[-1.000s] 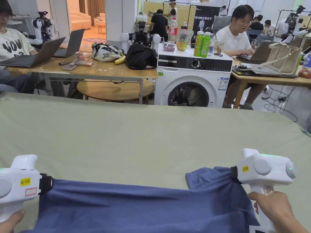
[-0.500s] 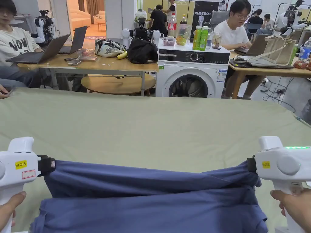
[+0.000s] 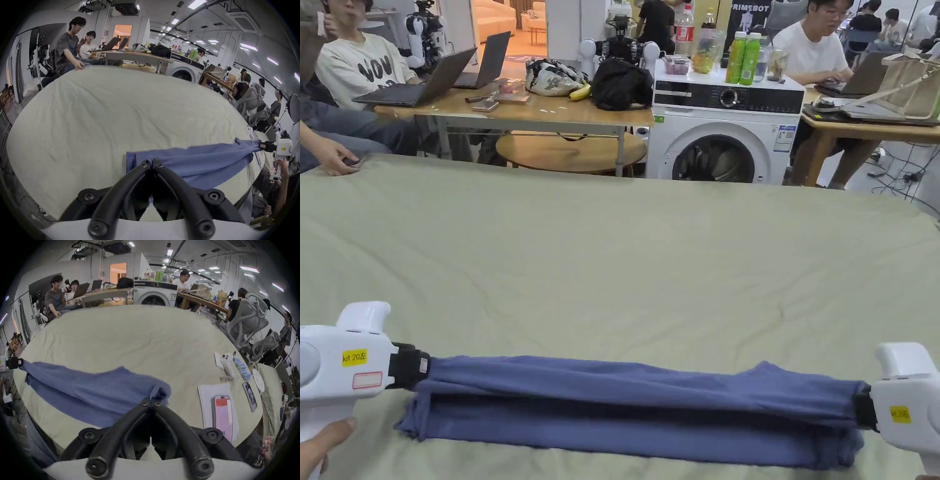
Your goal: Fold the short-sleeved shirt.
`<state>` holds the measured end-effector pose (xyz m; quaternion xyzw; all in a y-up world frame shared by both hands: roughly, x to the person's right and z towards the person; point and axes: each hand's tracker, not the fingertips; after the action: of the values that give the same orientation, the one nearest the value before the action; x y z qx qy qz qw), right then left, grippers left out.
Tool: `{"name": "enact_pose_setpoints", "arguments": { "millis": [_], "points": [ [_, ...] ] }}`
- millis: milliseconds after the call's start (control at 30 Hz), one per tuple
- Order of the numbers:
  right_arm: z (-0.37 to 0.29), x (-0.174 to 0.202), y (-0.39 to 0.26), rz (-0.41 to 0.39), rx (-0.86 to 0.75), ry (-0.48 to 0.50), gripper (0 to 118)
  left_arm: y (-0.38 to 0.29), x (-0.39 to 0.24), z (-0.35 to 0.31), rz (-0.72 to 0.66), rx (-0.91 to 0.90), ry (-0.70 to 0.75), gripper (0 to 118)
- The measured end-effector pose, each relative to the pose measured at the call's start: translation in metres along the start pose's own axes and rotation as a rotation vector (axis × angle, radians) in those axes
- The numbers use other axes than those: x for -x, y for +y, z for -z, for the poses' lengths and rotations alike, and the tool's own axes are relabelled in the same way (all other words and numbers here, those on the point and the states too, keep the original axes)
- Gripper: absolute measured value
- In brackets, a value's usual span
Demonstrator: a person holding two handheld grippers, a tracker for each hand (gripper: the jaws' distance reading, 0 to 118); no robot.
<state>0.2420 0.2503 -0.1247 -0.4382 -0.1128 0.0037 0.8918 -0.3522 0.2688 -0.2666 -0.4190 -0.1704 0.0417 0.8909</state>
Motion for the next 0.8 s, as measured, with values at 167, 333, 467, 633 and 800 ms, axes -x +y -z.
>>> {"name": "enact_pose_setpoints", "arguments": {
  "millis": [167,333,467,633,800],
  "points": [
    [0.032,0.001,-0.02,-0.019,0.087,-0.021,0,-0.02,0.005,0.025,0.004,0.118,0.023,0],
    [0.052,-0.001,-0.027,-0.015,0.115,-0.032,0,-0.032,0.007,0.047,-0.006,0.17,0.045,0],
    [0.053,0.006,-0.027,-0.017,0.103,-0.045,0,-0.032,0.006,0.047,-0.038,0.154,0.049,0],
    [0.023,0.015,-0.009,-0.007,0.033,-0.092,15,-0.015,-0.009,0.024,-0.062,0.069,0.056,24],
    [-0.007,0.034,0.017,-0.001,-0.144,-0.151,52,0.0,-0.042,0.0,0.008,-0.169,0.04,43]
  ]
}}
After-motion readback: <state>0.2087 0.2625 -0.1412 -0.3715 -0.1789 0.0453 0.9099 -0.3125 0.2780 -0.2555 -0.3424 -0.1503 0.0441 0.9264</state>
